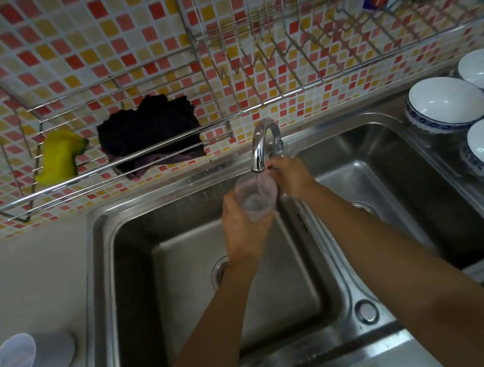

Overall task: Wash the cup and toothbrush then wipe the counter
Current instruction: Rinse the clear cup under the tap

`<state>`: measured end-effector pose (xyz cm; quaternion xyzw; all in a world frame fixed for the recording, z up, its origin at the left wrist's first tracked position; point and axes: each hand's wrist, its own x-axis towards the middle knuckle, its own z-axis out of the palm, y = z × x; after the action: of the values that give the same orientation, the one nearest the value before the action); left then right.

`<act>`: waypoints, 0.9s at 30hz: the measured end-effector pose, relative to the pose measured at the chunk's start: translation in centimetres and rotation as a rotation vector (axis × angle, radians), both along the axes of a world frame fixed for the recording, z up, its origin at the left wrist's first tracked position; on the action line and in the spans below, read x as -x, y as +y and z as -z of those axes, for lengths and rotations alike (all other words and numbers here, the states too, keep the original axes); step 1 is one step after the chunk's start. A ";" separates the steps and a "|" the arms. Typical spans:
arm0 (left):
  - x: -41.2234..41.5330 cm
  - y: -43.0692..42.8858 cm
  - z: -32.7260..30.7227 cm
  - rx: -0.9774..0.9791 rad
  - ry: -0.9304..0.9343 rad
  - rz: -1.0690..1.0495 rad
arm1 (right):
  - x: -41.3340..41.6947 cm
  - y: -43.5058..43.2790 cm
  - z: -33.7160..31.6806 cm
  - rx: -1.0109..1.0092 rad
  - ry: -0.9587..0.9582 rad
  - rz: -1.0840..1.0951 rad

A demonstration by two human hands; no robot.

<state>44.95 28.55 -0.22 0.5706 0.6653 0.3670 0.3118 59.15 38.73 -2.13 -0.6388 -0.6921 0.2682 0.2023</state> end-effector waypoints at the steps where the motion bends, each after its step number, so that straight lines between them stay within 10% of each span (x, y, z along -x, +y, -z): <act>1: 0.0 0.1 -0.1 0.011 -0.004 -0.004 | -0.1 0.0 0.1 0.017 0.043 0.007; 27: -0.6 -0.4 -0.1 0.079 -0.077 -0.029 | -2.2 1.0 2.0 0.013 0.559 0.279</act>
<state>45.51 28.16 -0.12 0.5335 0.6749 0.3668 0.3540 61.33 39.76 -4.11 -0.6305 -0.5137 0.4074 0.4155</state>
